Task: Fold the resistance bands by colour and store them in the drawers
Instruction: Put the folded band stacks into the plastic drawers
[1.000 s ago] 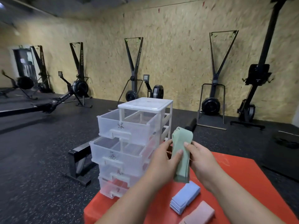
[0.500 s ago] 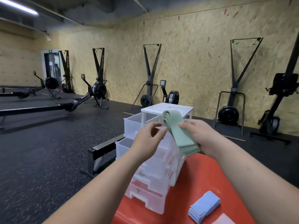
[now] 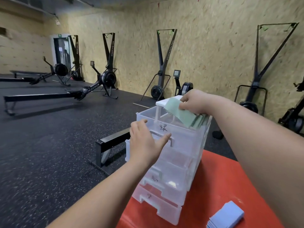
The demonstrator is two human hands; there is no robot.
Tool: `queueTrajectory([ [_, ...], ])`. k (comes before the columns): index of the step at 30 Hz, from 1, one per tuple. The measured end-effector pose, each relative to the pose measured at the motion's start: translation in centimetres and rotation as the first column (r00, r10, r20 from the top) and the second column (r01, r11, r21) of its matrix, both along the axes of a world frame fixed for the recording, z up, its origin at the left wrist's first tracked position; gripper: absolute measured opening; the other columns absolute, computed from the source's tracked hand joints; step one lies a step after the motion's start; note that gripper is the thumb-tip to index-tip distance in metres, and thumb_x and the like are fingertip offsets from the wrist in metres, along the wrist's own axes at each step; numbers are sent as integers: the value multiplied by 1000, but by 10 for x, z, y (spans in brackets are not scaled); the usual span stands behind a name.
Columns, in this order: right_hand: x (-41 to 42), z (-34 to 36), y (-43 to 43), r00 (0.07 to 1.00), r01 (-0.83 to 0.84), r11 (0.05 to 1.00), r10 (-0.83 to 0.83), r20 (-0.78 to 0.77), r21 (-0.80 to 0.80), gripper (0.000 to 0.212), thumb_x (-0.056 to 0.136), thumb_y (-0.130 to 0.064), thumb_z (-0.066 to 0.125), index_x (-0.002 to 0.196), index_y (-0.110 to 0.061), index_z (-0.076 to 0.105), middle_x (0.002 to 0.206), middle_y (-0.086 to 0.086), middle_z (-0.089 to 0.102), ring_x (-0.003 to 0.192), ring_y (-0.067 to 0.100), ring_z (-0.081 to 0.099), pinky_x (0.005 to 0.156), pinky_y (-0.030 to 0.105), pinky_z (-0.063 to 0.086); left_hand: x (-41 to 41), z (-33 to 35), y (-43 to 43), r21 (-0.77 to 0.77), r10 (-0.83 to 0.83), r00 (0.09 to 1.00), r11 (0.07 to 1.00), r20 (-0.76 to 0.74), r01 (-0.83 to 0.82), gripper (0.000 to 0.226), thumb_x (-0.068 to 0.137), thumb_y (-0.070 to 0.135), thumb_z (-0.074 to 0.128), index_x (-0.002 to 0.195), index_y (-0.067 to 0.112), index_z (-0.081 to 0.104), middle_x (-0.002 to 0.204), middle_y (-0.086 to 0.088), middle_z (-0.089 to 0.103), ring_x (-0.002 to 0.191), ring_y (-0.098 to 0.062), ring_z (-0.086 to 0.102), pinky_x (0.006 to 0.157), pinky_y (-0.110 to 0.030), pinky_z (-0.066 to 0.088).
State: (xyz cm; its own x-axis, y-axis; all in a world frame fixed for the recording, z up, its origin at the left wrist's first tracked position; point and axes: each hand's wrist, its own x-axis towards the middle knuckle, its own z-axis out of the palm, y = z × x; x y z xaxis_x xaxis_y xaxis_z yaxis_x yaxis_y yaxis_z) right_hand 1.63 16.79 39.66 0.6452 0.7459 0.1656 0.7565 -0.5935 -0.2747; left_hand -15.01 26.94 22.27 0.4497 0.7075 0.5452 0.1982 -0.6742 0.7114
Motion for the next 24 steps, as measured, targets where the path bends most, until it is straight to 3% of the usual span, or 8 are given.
queueTrajectory([
  [7,13,-13,35,969,-108,994,105,-226,2,26,76,-48,73,96,-32,79,114,15,74,87,22,63,90,42,56,15,-19,12,5,-26,991,1000,128,26,94,76,71,78,144,17,43,133,4,35,134,-22,39,113,-45,42],
  [8,13,-17,39,957,-101,995,102,-271,18,30,71,-50,74,91,-28,78,137,15,60,84,22,60,86,45,56,17,-20,14,2,-31,991,1000,134,31,94,76,73,77,144,18,42,133,4,35,134,-22,39,113,-46,42],
  [9,16,-23,44,946,-86,996,89,-311,25,34,66,-51,75,87,-24,77,96,-9,52,80,24,57,78,44,53,19,-21,17,-2,-34,990,999,138,35,95,75,74,76,144,19,42,133,5,35,135,-22,39,113,-47,43],
  [10,19,-30,48,935,-74,997,74,-346,14,37,64,-49,77,87,-20,76,92,12,65,78,25,56,74,43,50,21,-22,18,-4,-35,989,999,142,36,95,75,75,76,144,19,42,133,5,35,135,-22,39,113,-47,43],
  [13,24,-52,51,915,-140,971,53,-401,-192,22,78,-35,70,86,-15,72,93,12,59,81,25,52,73,42,47,24,-24,20,0,-28,988,1000,151,28,95,74,73,78,144,19,42,133,5,35,135,-23,41,112,-48,44],
  [17,31,-62,57,967,-187,909,102,-236,-374,27,97,-36,53,104,-23,76,122,6,68,103,21,66,100,48,58,24,-26,20,3,-31,989,1000,144,31,95,76,74,77,145,21,40,134,6,34,136,-21,40,113,-47,44],
  [20,28,-54,56,980,-183,876,129,-149,-446,27,103,-39,52,119,-35,72,130,-4,62,115,20,62,89,36,60,24,-26,19,2,-26,989,1000,143,26,94,76,72,79,145,21,40,133,7,34,136,-21,40,113,-47,44],
  [24,24,-51,50,986,-164,901,159,-45,-402,31,100,-35,56,123,-22,72,129,6,68,111,24,67,87,37,61,24,-24,18,5,-28,991,1000,133,28,94,77,71,79,145,20,40,134,6,34,137,-21,40,113,-47,43],
])
